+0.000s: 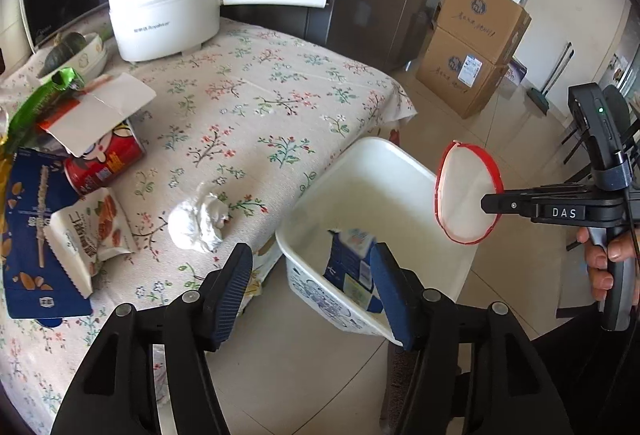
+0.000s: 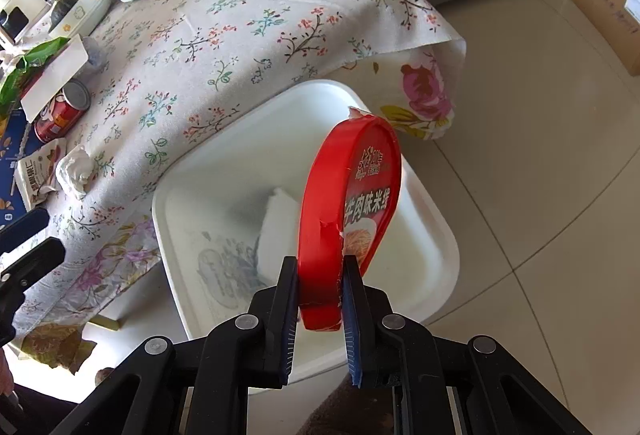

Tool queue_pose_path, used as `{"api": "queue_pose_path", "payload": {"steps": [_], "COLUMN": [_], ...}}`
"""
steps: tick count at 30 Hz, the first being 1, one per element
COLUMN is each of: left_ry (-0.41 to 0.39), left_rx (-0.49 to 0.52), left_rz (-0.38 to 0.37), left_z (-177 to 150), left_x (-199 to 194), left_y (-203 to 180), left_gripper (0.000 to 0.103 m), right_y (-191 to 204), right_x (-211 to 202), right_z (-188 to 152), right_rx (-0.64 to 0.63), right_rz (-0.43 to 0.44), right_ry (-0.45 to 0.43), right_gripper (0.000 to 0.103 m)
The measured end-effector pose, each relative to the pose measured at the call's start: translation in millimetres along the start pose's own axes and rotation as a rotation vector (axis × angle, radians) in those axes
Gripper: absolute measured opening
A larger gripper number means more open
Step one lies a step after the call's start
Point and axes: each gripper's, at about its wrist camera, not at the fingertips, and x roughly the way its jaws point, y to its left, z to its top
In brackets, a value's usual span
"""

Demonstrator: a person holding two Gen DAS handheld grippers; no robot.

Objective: Collect trash
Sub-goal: 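Carry the red lid and blue carton over the white bin with both grippers, then open both grippers to drop the lid and carton into the bin, then grasp the blue almond box with the left gripper while the right gripper grasps the crumpled tissue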

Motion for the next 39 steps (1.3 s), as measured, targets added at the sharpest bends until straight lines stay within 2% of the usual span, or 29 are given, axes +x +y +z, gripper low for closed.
{"api": "queue_pose_path", "payload": {"steps": [4, 14, 16, 18, 20, 27, 31, 39], "left_ry": [-0.037, -0.099, -0.116, -0.131, -0.141, -0.119, -0.099, -0.093], "left_rx": [-0.010, -0.130, -0.160, -0.193, -0.228, -0.365, -0.443, -0.477], "left_rz": [0.033, 0.073, 0.083, 0.096, 0.108, 0.159, 0.154, 0.145], "left_z": [-3, -13, -15, -18, -22, -37, -46, -44], "left_x": [-23, -73, -83, -93, -101, -111, -110, -99], "left_y": [14, 73, 87, 100, 114, 163, 185, 208], "left_gripper": [0.070, 0.071, 0.072, 0.072, 0.073, 0.073, 0.073, 0.073], "right_y": [6, 19, 24, 29, 38, 78, 103, 148], "right_x": [5, 23, 24, 22, 19, 16, 17, 23], "right_z": [2, 10, 12, 15, 19, 31, 36, 45], "right_rx": [-0.007, -0.005, 0.008, 0.014, 0.008, -0.047, -0.085, -0.159], "right_rz": [-0.003, -0.011, -0.004, -0.004, 0.002, 0.022, 0.033, 0.043], "right_ry": [0.011, 0.047, 0.052, 0.039, 0.025, 0.001, -0.001, -0.005], "right_gripper": [0.018, 0.019, 0.027, 0.052, 0.059, 0.068, 0.070, 0.075]}}
